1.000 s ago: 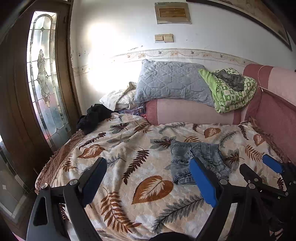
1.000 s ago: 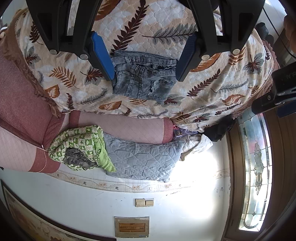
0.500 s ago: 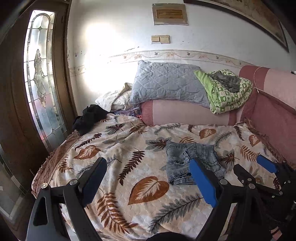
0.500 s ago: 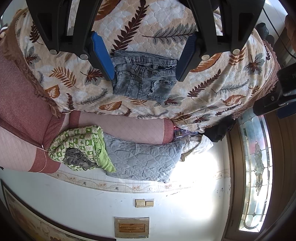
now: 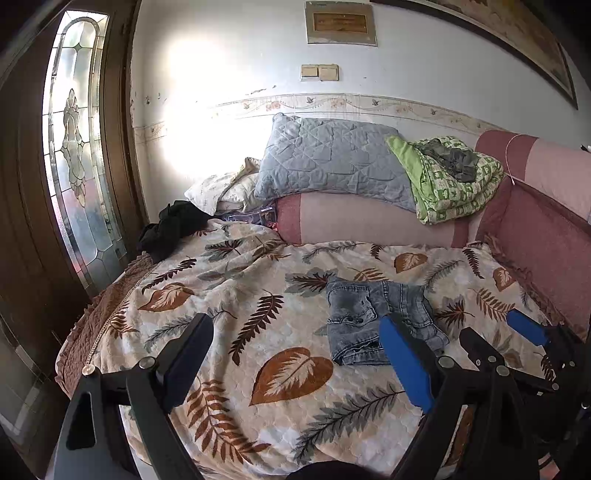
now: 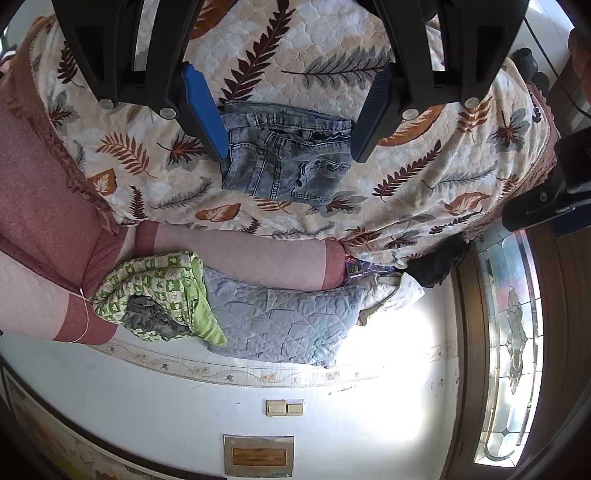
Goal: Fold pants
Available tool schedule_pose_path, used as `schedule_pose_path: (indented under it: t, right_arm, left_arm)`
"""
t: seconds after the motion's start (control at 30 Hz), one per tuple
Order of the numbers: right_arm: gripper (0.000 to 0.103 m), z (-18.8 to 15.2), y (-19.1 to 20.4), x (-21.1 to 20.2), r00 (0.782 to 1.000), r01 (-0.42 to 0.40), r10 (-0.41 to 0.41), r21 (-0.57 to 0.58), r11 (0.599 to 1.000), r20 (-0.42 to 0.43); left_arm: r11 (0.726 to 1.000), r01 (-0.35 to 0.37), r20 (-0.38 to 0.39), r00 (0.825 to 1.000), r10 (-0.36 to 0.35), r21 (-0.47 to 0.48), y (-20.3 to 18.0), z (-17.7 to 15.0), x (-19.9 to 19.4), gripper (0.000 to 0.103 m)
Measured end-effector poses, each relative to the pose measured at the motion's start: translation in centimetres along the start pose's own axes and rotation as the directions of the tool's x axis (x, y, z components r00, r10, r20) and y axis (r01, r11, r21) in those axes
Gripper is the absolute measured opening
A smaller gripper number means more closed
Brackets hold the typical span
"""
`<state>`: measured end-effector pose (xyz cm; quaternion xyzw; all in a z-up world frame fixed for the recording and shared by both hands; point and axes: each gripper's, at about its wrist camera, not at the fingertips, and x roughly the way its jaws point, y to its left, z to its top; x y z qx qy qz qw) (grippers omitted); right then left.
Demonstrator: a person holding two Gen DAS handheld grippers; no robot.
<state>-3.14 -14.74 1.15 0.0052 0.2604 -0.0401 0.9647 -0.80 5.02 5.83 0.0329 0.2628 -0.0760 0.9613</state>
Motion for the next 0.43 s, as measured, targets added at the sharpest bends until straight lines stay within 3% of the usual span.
schedule_pose_path:
  t: [0.3,0.43]
  right_arm:
    - [0.072,0.2,-0.3,1.3,1.0,-0.002,0.002,0.006,1.0,-0.012]
    - [0.072,0.0,-1.0,2.6,1.0,0.0,0.0,0.016,1.0,-0.029]
  left_arm:
    - [1.0,0.004,-0.017,1.0,-0.004,0.001,-0.3,0.0,1.6,0.091]
    - [1.0,0.017,-0.066,0.998,-0.017,0.009,-0.3,-0.4,3.9,0.091]
